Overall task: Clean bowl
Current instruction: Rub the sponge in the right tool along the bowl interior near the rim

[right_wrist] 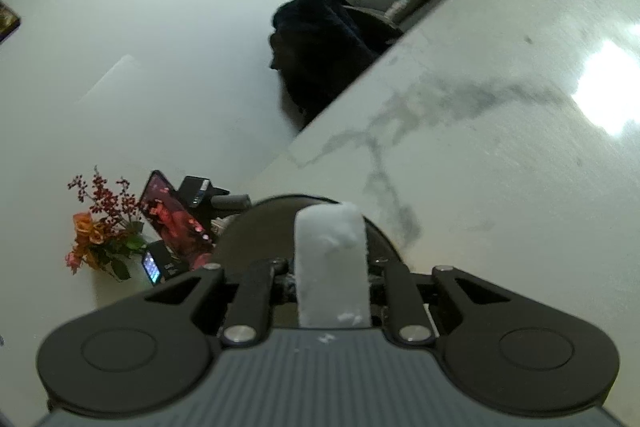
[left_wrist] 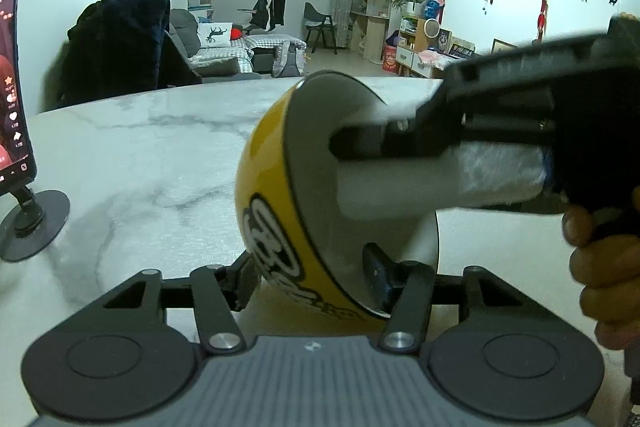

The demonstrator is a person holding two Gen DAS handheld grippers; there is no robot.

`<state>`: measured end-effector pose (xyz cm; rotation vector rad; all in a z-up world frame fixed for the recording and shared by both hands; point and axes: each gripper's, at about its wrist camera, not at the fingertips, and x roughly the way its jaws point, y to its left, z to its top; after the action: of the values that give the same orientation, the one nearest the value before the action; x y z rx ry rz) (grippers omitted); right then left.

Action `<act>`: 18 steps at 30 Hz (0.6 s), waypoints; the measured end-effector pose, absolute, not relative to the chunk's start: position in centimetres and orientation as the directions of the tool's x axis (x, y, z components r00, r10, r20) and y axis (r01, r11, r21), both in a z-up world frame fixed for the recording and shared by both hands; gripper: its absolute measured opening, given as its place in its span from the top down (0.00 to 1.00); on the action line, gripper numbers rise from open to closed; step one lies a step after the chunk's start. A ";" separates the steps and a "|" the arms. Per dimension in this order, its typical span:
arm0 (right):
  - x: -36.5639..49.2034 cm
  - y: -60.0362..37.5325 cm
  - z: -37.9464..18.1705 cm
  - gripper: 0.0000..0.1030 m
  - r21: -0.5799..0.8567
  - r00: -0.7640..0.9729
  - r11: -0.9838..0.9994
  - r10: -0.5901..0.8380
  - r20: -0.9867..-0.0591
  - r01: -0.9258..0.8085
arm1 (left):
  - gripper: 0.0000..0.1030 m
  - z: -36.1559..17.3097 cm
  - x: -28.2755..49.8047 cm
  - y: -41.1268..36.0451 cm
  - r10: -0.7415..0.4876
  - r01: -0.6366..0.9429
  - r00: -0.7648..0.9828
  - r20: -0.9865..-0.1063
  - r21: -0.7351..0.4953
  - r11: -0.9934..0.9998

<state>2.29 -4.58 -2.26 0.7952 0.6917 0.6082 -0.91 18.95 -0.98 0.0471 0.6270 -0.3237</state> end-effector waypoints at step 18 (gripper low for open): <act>2.8 -5.0 -3.4 0.83 0.802 0.625 0.560 0.706 -0.332 -0.207 | 0.44 -1.0 -0.7 18.8 -0.282 0.314 0.761 -0.584 -0.048 0.948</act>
<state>2.82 -4.98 -3.42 0.8036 0.7056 0.5940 -0.66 18.82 -1.03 0.0537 0.6273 -0.3245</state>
